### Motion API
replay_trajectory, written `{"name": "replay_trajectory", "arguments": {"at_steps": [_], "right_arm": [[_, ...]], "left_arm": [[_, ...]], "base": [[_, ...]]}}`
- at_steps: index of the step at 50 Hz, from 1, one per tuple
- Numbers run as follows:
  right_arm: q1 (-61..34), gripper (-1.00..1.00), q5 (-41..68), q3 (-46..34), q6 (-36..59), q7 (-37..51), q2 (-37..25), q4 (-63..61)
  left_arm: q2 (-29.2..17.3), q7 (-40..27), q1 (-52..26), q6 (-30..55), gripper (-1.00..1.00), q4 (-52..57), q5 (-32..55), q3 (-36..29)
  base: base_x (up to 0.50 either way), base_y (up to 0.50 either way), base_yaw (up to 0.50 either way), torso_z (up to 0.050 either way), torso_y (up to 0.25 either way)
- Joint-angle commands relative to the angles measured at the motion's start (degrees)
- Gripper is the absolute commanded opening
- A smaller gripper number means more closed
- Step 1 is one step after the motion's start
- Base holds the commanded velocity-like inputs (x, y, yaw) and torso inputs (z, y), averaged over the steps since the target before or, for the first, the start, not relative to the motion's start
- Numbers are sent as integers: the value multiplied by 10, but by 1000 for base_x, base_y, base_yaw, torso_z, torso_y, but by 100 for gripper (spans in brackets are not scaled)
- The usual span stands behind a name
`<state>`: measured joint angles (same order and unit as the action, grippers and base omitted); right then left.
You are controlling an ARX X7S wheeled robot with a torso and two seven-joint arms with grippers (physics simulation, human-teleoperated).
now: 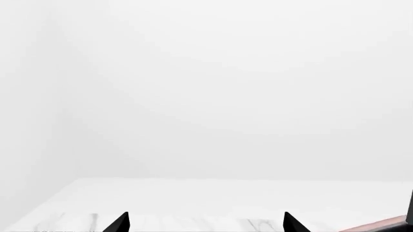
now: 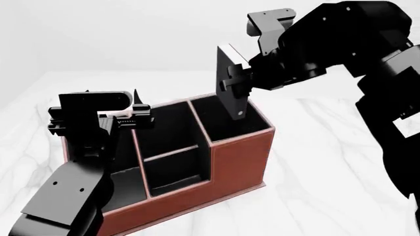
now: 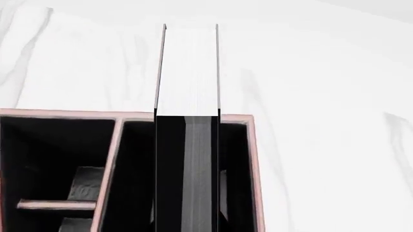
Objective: Pick up the book and place it in the right compartment of the caddy.
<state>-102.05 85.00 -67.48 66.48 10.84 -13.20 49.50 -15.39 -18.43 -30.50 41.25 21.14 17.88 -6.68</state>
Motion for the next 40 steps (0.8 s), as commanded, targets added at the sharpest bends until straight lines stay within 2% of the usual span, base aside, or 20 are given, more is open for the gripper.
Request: {"name": "replay_trajectory", "arguments": {"at_steps": [1, 19, 40], "right_arm": [[16, -100, -4, 28, 5, 25, -18, -33], [31, -100, -11, 21, -4, 17, -22, -33], [57, -100, -56, -14, -47, -48, 10, 21]], "left_arm": [[-1, -2, 2, -4, 100, -3, 2, -2], [-3, -5, 2, -5, 100, -3, 5, -5], [-7, -8, 1, -9, 100, -5, 10, -5]], "base": [[0, 0, 0, 0, 0], [0, 0, 0, 1, 1], [0, 0, 0, 0, 1]]}}
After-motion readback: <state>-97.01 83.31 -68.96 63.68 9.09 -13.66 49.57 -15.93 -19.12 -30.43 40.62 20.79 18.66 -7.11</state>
